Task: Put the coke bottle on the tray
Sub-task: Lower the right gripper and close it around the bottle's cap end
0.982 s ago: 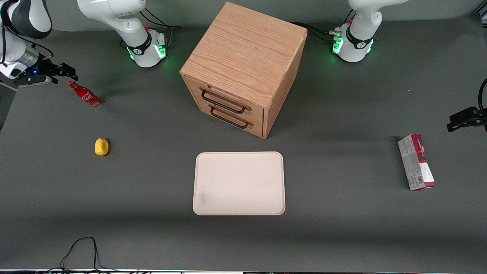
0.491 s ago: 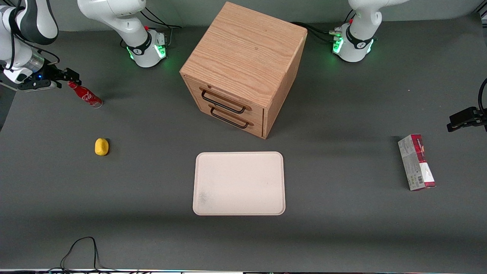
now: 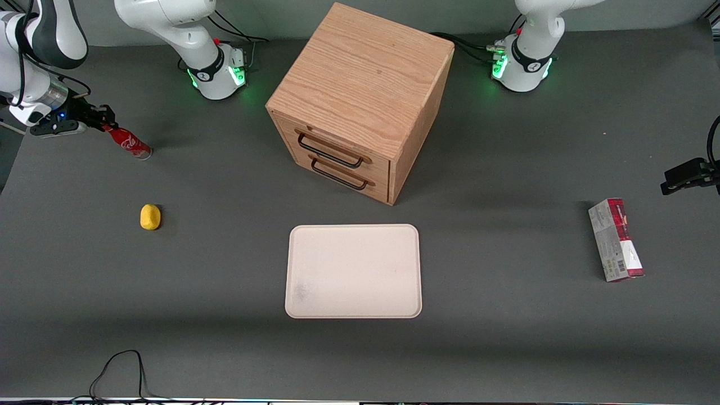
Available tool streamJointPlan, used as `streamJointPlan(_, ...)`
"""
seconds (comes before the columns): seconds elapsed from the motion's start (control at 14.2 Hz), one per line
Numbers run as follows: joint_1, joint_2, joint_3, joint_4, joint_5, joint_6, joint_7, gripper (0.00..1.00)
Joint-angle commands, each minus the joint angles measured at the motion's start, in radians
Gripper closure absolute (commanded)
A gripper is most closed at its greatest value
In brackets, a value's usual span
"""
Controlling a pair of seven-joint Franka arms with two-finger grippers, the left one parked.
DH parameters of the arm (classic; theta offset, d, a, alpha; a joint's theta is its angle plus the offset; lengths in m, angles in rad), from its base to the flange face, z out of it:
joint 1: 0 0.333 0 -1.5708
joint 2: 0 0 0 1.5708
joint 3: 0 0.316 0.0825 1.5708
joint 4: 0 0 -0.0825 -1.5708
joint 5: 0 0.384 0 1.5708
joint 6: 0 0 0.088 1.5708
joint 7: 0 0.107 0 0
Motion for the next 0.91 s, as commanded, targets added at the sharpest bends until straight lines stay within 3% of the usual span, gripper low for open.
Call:
streamJointPlan(0.0, 0.015, 0.018, -0.002, 0.003, 0.043, 0.013, 0.008, 1.00)
streamJointPlan(0.21, 0.060, 0.015, 0.019, 0.036, 0.066, -0.026, 0.025, 1.00)
streamJointPlan(0.28, 0.066, 0.017, 0.047, 0.056, 0.109, -0.056, 0.032, 1.00)
streamJointPlan(0.49, 0.052, 0.048, 0.246, 0.156, 0.275, -0.141, 0.034, 1.00)
streamJointPlan(0.7, 0.054, 0.162, 0.410, 0.348, 0.440, -0.264, 0.037, 1.00)
streamJointPlan(0.84, 0.060, 0.260, 0.505, 0.529, 0.505, -0.365, 0.084, 1.00)
